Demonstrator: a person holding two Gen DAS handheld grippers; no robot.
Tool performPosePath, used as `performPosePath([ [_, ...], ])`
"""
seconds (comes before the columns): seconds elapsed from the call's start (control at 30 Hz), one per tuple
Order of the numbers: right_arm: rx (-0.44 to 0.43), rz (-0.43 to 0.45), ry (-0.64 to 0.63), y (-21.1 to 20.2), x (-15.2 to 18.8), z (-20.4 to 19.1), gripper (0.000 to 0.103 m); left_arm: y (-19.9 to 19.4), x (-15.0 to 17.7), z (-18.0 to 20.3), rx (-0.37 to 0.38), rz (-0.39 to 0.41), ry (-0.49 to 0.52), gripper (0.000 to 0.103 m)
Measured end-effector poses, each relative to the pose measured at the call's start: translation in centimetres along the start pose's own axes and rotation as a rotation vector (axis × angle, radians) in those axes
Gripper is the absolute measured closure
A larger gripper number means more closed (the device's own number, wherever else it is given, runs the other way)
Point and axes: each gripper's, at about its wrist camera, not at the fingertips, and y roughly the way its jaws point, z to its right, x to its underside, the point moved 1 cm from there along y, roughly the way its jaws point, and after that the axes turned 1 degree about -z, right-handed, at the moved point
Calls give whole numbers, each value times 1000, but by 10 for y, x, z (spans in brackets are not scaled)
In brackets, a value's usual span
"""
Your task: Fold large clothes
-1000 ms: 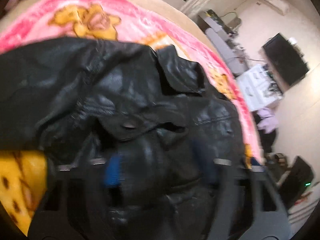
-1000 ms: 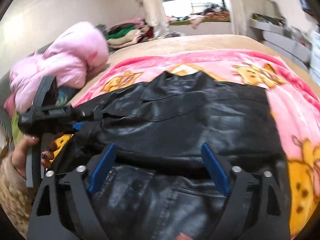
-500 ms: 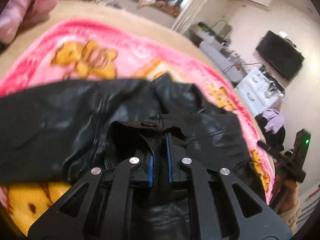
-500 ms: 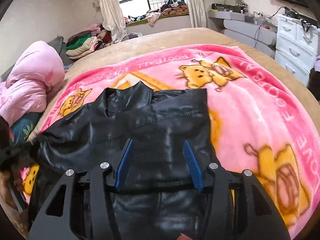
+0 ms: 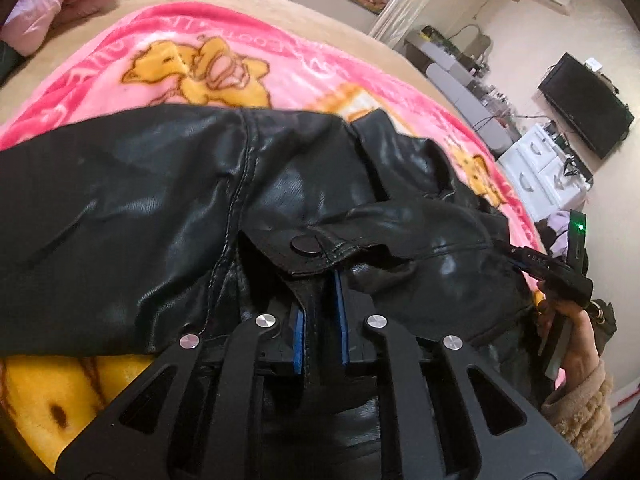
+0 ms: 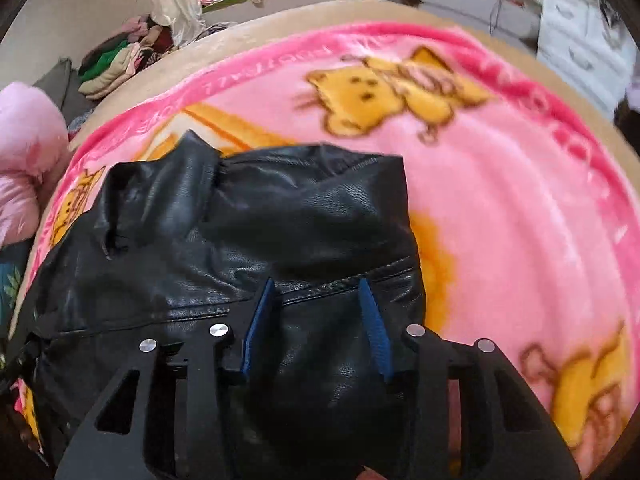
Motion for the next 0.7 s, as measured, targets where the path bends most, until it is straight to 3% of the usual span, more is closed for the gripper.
performPosePath([
  [0.23, 8, 40, -29, -15, 2, -6, 60, 1, 1, -4, 6, -11, -27, 91],
  [0.3, -19, 77, -54, -34, 7, -13, 56, -11, -3, 1, 16, 11, -15, 75],
  [0.4, -74, 127, -104, -61, 20, -27, 47, -39, -10, 11, -10, 90, 28, 63],
  [0.47, -77, 141, -148, -72, 31, -37, 42, -55, -13, 15, -70, 156, 56, 59],
  [0.53, -82, 135, -191, -79, 44, -46, 41, -69, -15, 19, -67, 193, 63, 58],
  [0.7, -78, 100, -242, -77, 74, -64, 41, -54, -2, 43, 17, 94, 121, 58],
])
